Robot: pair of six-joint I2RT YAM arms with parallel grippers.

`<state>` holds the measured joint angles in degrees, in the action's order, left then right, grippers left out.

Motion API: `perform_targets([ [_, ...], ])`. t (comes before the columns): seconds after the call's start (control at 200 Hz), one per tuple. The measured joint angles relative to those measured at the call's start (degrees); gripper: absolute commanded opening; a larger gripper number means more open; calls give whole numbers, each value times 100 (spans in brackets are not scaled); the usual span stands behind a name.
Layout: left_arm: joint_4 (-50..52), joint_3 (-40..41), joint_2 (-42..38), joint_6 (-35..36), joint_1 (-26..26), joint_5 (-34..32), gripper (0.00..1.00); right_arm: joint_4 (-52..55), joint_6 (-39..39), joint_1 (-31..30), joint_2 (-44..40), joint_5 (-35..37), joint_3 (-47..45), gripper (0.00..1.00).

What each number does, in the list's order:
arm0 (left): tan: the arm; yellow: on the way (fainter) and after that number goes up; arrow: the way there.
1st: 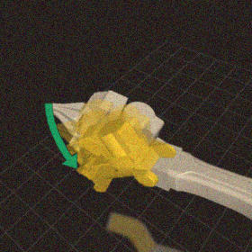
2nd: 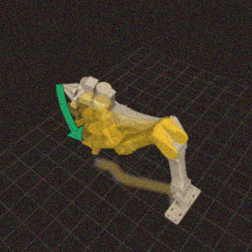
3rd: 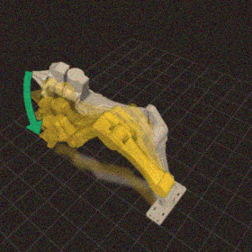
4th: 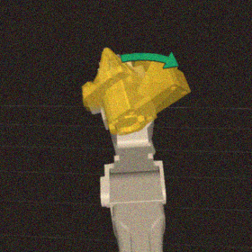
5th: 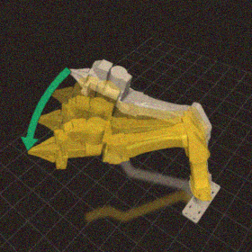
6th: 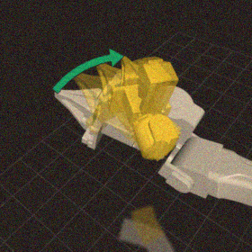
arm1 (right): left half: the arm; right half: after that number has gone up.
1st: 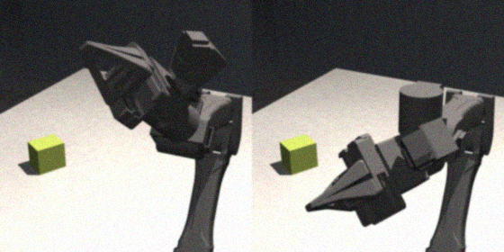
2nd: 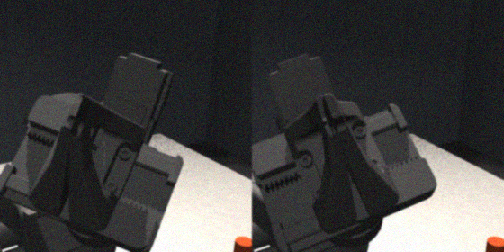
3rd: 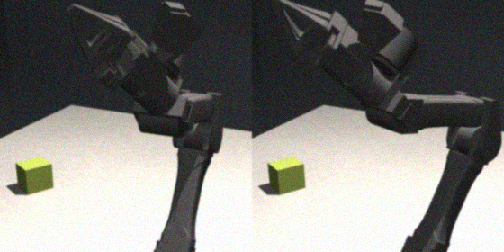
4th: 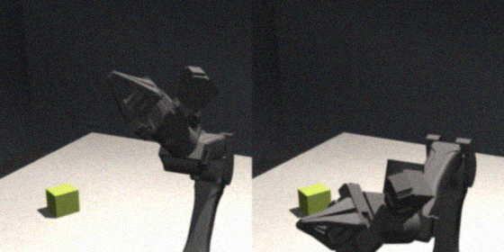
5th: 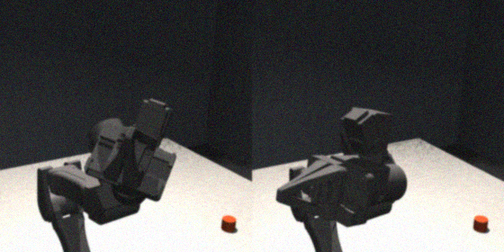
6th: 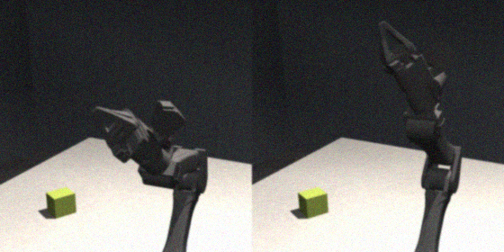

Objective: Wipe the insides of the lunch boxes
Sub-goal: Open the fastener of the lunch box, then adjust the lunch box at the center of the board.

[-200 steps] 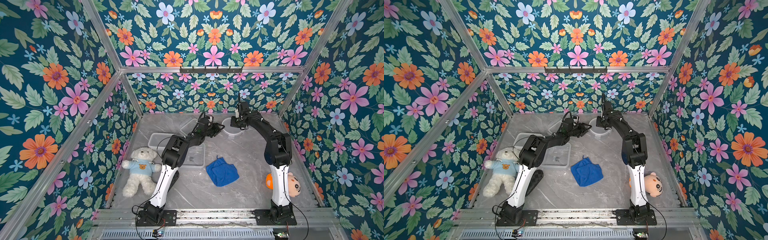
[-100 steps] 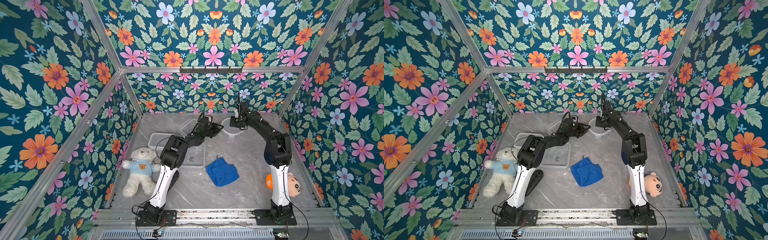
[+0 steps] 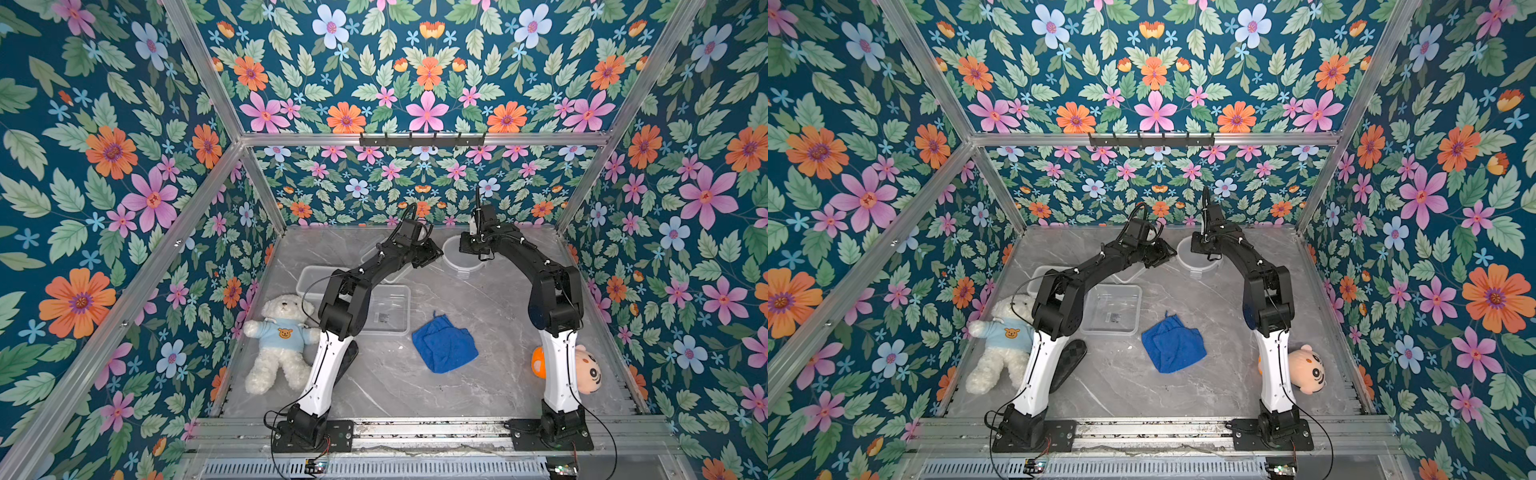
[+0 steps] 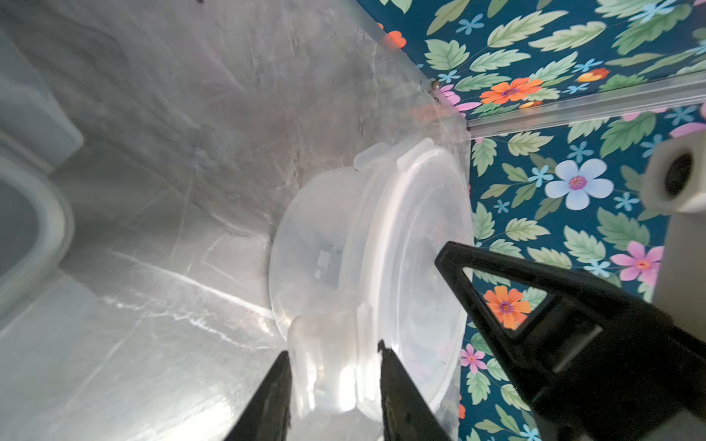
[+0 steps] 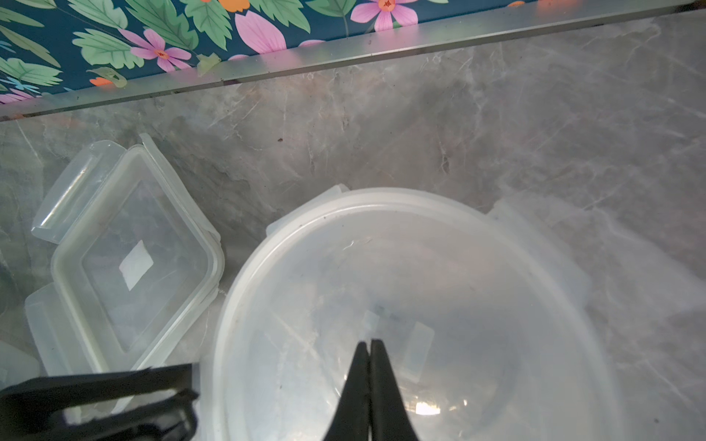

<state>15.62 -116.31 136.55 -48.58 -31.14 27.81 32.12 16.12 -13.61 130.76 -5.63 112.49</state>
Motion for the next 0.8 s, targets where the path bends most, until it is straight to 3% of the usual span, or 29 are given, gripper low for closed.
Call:
perform_targets([
  [0.175,1392,-1051,57,612,-57,-361,43,-114,-20,4,-42,2,-76,0],
  [0.29,1768,-1067,-181,857,-81,-654,44,-260,-26,4,-203,-4,-247,0],
  [0.455,1193,-472,-706,951,-42,-986,46,61,-20,11,-863,-20,-881,0],
  [0.65,319,-1504,509,734,7,-990,50,804,125,122,-1926,162,-1834,0],
  [0.8,76,-1655,925,514,-4,-984,52,988,221,273,-2371,280,-2367,0],
])
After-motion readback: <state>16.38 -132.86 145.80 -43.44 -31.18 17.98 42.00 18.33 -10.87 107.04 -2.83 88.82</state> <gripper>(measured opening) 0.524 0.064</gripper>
